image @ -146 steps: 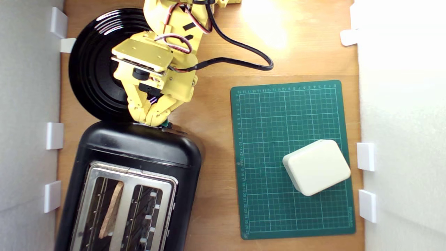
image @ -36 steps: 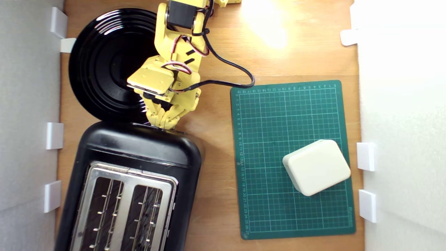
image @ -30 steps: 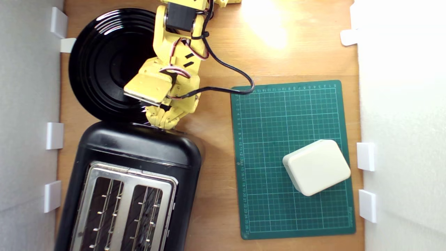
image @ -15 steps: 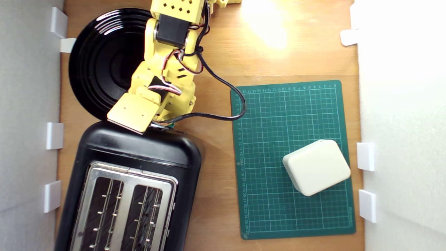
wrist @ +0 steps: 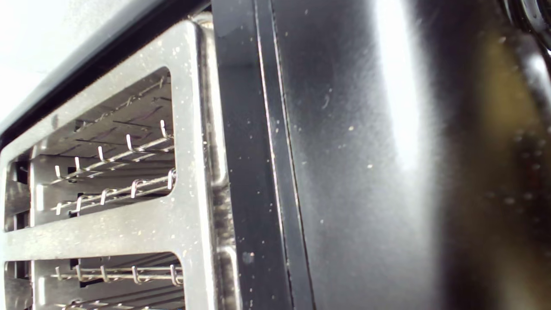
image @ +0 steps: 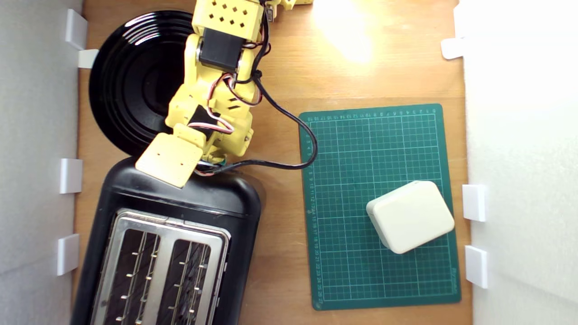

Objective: Start toaster

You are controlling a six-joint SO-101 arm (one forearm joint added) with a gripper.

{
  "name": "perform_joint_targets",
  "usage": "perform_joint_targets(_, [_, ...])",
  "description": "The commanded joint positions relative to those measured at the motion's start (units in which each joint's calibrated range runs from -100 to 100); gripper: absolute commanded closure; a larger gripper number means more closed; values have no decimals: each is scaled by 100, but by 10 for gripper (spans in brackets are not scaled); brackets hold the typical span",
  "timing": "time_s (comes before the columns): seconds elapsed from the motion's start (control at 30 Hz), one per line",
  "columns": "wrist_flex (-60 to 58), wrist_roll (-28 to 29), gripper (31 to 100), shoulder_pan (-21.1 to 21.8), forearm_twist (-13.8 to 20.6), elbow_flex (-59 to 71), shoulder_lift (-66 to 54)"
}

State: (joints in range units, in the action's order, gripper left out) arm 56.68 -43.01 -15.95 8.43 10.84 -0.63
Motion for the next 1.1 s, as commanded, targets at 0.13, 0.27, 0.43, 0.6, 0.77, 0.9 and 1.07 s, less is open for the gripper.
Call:
perform_joint_targets(0.13, [332,15,989,87,-101,-943,-171])
perform_joint_targets(0.27, [683,131,989,87,-130,-2052,-154])
perform_joint_targets(0.43, [1069,125,989,325,-26,-3015,-296])
perform_joint_targets(0.6, [1266,141,989,619,-17,-3097,-753])
perform_joint_targets(0.77, [1266,120,989,762,-17,-2697,-1453])
perform_joint_targets(0.9, [1257,120,989,841,-64,-1898,-2219])
perform_joint_targets(1.07, [1257,120,989,1000,-83,-971,-3335])
